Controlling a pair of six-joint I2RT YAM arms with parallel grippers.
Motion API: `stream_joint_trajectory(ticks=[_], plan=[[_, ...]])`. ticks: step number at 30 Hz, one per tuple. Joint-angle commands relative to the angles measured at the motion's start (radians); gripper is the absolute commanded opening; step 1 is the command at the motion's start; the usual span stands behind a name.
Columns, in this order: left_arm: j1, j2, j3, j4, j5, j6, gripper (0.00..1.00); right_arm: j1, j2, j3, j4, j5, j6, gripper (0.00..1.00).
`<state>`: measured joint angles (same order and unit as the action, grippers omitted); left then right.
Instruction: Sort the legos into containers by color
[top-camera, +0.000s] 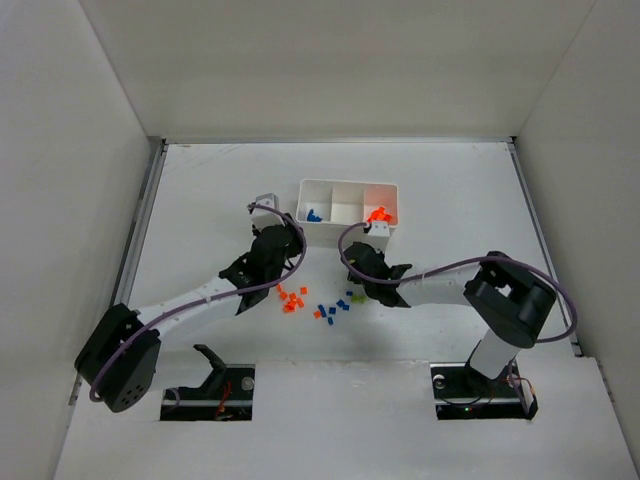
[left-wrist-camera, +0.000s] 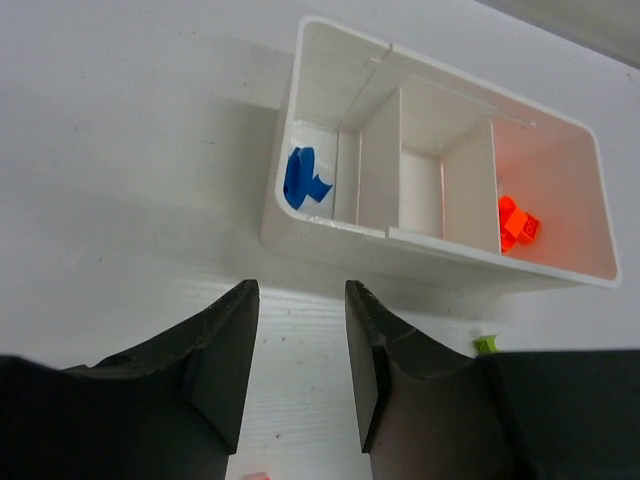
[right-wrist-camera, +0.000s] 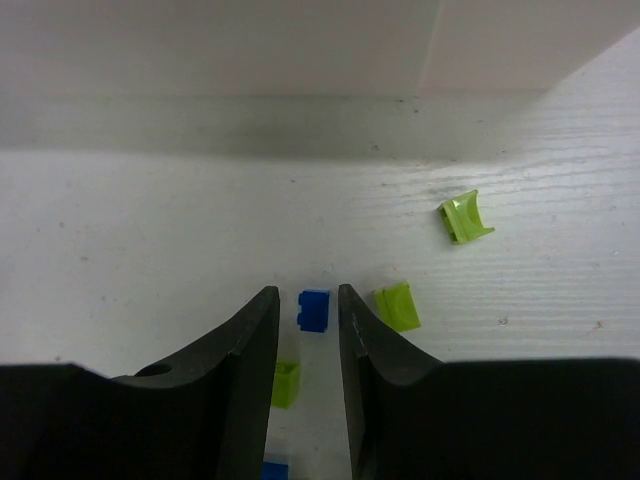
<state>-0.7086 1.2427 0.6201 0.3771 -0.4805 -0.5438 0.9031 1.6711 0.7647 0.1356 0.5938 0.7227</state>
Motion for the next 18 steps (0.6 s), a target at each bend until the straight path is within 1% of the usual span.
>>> stream_joint_trajectory(ticks=[1, 5, 15, 18], plan=[[-0.038, -0.091, -0.069, 0.022, -0.032, -0.033, 0.37, 0.027, -0.001, 0.038, -0.037, 0.086, 0.003, 0.35], [-0.088, -0.138, -0.114, -0.01, -0.062, -0.042, 0.37, 0.053, -0.05, 0.019, -0.03, 0.127, -0.019, 0.35], [-0.223, -0.186, -0.163, -0.064, -0.098, -0.091, 0.37, 0.026, 0.024, 0.031, -0.037, 0.074, 0.0, 0.35], [-0.261, -0.203, -0.181, -0.092, -0.112, -0.117, 0.36, 0.021, 0.039, 0.034, -0.027, 0.058, 0.001, 0.3]])
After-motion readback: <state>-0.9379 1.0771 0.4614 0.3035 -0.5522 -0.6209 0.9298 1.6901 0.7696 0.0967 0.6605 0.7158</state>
